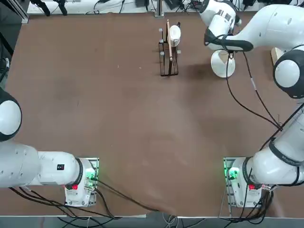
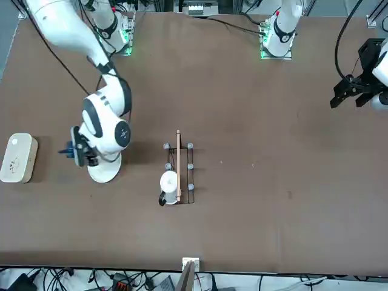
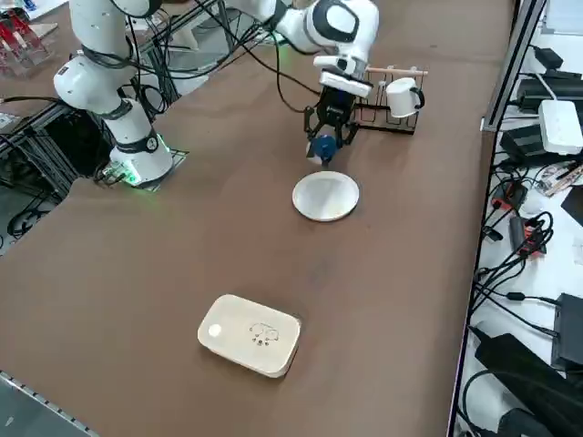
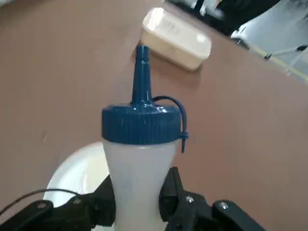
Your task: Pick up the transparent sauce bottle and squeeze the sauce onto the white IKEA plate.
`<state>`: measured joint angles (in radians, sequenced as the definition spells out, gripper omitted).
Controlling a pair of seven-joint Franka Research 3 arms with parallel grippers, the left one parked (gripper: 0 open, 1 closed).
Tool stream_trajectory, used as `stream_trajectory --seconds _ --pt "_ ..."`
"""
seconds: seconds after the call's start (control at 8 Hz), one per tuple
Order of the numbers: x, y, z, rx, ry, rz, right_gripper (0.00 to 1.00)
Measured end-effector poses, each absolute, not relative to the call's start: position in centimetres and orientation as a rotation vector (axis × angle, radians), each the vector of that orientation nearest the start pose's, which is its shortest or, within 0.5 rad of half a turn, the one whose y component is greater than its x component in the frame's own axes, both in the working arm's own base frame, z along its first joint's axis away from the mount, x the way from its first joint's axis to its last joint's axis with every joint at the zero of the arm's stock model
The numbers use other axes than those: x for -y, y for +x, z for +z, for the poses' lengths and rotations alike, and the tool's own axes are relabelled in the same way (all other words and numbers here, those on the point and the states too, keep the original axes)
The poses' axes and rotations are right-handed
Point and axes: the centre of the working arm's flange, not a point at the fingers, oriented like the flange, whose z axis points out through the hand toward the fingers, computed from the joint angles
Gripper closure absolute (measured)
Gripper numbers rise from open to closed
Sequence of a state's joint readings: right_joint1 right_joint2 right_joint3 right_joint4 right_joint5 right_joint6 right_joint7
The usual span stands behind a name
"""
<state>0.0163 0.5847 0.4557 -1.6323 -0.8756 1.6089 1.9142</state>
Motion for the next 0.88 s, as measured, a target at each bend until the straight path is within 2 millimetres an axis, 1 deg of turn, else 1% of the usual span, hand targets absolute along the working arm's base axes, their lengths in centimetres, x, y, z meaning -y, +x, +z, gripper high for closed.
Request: stream_trajectory --seconds 0.12,0.25,0.38,0.5,0.62,0.88 --pt "-20.4 61.0 29.8 1.327 2.119 0.373 0.60" --pt "-21.8 61.0 30.4 1.344 2.210 0.265 0.60" --pt "-22.6 61.1 30.6 1.383 2.288 0.146 0.60" --pt "-22.7 61.3 30.0 1.424 2.335 0.042 0.60" --pt "-22.2 61.6 28.8 1.448 2.356 -0.026 0.60" --pt "-21.8 61.7 25.0 1.448 2.353 -0.109 0.60"
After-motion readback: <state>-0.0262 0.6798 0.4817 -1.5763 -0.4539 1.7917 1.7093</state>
